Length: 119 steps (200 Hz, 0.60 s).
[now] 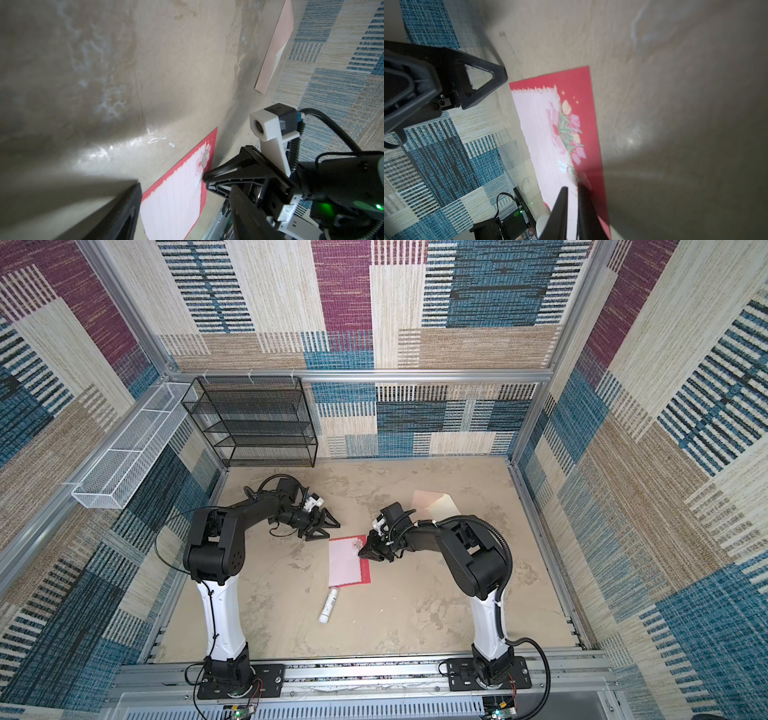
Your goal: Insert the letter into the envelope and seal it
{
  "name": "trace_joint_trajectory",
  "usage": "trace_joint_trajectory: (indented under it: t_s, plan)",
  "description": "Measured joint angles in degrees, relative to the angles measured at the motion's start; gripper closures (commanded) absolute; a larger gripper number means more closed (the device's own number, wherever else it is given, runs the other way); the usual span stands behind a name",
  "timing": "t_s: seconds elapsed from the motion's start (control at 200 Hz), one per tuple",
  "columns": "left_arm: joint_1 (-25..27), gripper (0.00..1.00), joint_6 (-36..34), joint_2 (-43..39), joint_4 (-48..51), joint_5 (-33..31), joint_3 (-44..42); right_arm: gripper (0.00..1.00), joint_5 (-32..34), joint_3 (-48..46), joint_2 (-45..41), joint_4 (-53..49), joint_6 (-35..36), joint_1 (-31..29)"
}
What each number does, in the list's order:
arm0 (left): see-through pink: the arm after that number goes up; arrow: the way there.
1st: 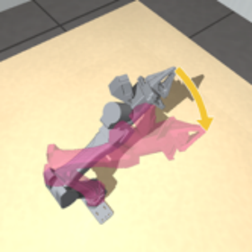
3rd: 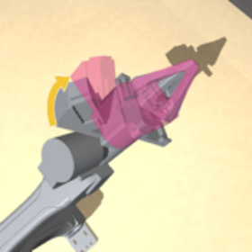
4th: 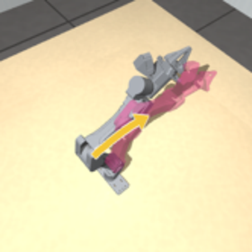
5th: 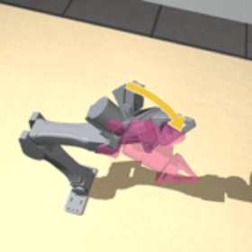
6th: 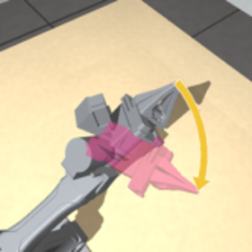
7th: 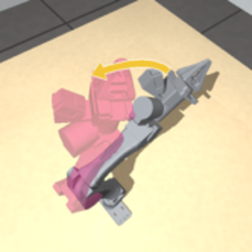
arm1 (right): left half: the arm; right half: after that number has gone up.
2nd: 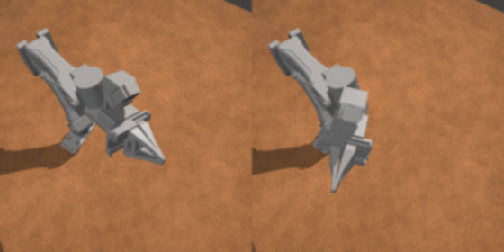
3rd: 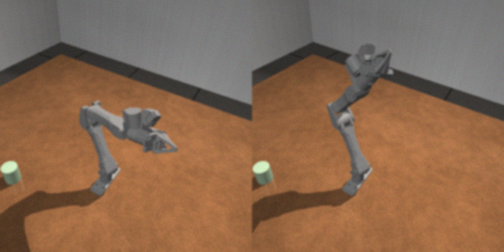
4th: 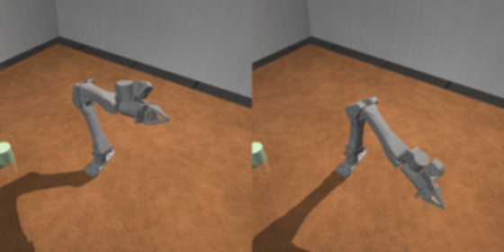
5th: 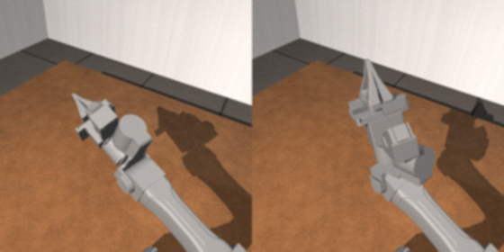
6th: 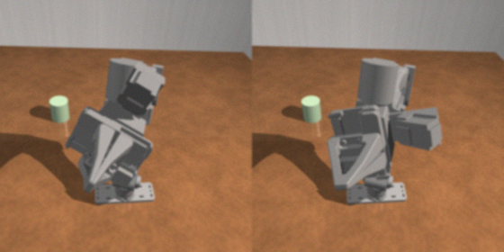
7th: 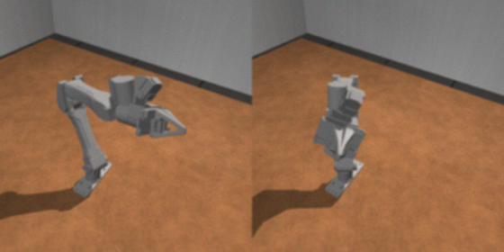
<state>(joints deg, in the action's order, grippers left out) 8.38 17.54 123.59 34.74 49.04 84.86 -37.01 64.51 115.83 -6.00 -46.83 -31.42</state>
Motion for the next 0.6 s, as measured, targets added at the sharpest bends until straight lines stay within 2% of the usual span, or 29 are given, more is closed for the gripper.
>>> trace_joint_trajectory:
  t_s: [0.27, 0.596]
  plan:
    - [0.0, 0.29, -5.9, 0.6, 5.1, 2.8, 0.1, 0.85, -1.0, 0.5, 0.8, 0.7, 0.0, 0.0]
    - [0.0, 0.27, -8.5, 0.0, 9.6, 2.5, -0.4, 0.86, -1.5, 0.7, 1.2, 1.0, 0.0, 0.0]
